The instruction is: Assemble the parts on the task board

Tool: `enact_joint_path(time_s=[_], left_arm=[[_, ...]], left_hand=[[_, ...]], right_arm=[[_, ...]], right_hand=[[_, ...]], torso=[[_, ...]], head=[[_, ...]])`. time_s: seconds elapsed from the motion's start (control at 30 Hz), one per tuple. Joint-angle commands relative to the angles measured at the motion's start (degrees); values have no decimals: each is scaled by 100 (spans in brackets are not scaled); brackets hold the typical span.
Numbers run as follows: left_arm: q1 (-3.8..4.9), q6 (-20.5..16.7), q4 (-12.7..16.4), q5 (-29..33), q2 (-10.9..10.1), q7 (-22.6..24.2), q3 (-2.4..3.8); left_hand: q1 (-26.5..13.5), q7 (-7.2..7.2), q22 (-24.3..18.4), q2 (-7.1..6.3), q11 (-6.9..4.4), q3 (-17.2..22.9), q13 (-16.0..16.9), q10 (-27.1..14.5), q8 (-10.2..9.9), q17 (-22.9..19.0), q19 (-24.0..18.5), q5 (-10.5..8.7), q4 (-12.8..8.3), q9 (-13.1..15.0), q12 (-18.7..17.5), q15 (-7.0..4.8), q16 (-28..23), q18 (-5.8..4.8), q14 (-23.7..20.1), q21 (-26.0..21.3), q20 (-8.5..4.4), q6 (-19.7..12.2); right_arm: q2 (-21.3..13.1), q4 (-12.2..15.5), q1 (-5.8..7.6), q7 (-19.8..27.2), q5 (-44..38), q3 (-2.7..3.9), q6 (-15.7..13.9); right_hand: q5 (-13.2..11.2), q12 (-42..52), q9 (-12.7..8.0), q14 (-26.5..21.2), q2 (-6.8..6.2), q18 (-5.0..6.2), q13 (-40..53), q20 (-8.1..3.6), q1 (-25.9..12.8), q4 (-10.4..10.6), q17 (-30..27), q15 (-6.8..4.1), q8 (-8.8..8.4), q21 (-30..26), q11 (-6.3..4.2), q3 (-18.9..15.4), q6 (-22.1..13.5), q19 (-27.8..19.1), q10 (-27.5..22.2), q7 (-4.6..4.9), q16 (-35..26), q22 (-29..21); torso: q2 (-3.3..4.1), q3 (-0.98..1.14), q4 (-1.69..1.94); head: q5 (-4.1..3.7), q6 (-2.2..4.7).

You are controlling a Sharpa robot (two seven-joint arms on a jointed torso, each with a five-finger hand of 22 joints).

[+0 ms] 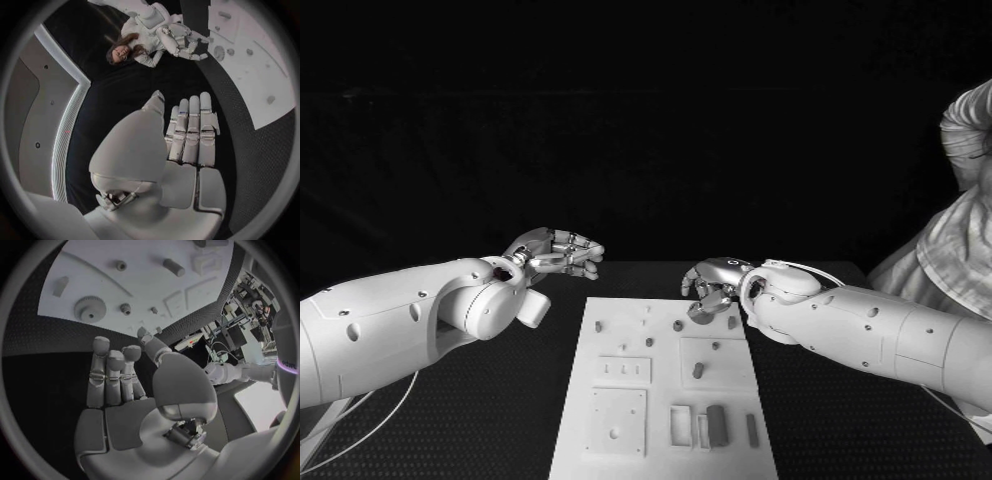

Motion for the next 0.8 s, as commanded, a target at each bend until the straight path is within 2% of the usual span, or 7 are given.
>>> enact_joint_path(time_s=[0.03, 0.13, 0.17, 0.2, 0.3, 0.43, 0.8], left_arm=[[5, 47, 25, -214, 25, 143, 5], [5, 53, 27, -214, 36, 141, 5], [4, 54, 26, -214, 35, 127, 5], [4, 40, 24, -214, 37, 92, 5], [3, -61, 15, -98, 57, -2, 4], [2, 0, 23, -56, 70, -7, 4], [2, 23, 69, 141, 48, -5, 5]], left_hand=[[-12, -2, -5, -8, 4, -26, -2, -34, -17, -5, -23, -16, 0, 7, -29, 6, -20, 37, -21, -19, 0, -36], [-12, 2, -4, -4, 2, -26, 1, -26, -21, -6, -13, -16, 2, 12, -33, 6, -23, 43, -8, -19, 3, -33], [-14, 3, -4, -3, 2, -26, 2, -25, -23, -6, -11, -16, 3, 13, -35, 6, -24, 45, -4, -19, 4, -32], [-15, 4, -4, -2, 2, -26, 2, -24, -23, -6, -11, -16, 3, 14, -35, 7, -25, 45, -3, -20, 4, -32], [-26, 19, -2, 13, 2, -25, 5, -16, -30, -7, 3, -16, 5, 20, -42, 6, -30, 53, 13, -19, 5, -30], [-41, 33, -1, 16, -1, -28, 10, -5, -34, -8, 11, -16, 6, 28, -47, 5, -37, 58, 25, -21, 7, -24], [-58, 17, -2, 26, -6, -31, 17, 11, -39, -10, 18, -17, 6, 39, -54, 5, -50, 63, 36, -27, 9, -15]], right_arm=[[4, 38, -29, -98, -228, 0, -129], [-49, 149, -39, -75, -179, 0, -172], [-75, 200, -39, -51, -129, 0, -159], [-72, 207, -39, -26, -72, 0, -129], [-45, 171, -46, 22, -48, 0, -139], [-10, 161, -75, 43, -155, -1, -174], [134, 108, -188, -160, -591, -10, -238]], right_hand=[[-29, -199, -5, -175, -13, 51, -75, 59, -71, 4, -89, 12, -44, -82, 18, 79, 50, -200, -160, 24, -186, 107], [-22, -1049, -1, -540, 8, -34, -548, 224, -133, 38, -489, 127, -77, -513, 90, 315, 55, -690, -483, 76, -922, -89], [15, -1869, 12, -717, -87, -81, -1048, 320, -187, 24, -837, 226, -83, -783, 190, 434, 66, -954, -813, 209, -1461, -228], [-11, -2269, 15, -750, -129, -92, -1303, 359, -187, -6, -1014, 331, -94, -896, 222, 492, 51, -1041, -937, 246, -1705, -293], [-24, -3269, 3, -370, -172, -20, -1920, 352, -131, -1, -1164, 489, -138, -848, 506, 539, -27, -821, -1599, 310, -1776, -304], [-31, -3918, -25, 114, -193, 77, -2455, 296, 6, 1, -1167, 614, -150, -645, 648, 518, -29, -437, -1729, 336, -1607, -213], [-27, -4449, -116, 303, -198, 77, -3111, 185, 82, -12, -1091, 622, -155, -475, 663, 407, 36, -225, -1326, 340, -1319, -37]], torso=[[110, -4, 0], [174, -10, 5], [206, -14, 13], [224, -15, 17], [260, -18, 18], [304, -26, 12], [385, -25, 31]], head=[[10, -13], [16, 13], [16, 19], [17, 18], [-1, 39], [-4, 74], [-22, 68]])
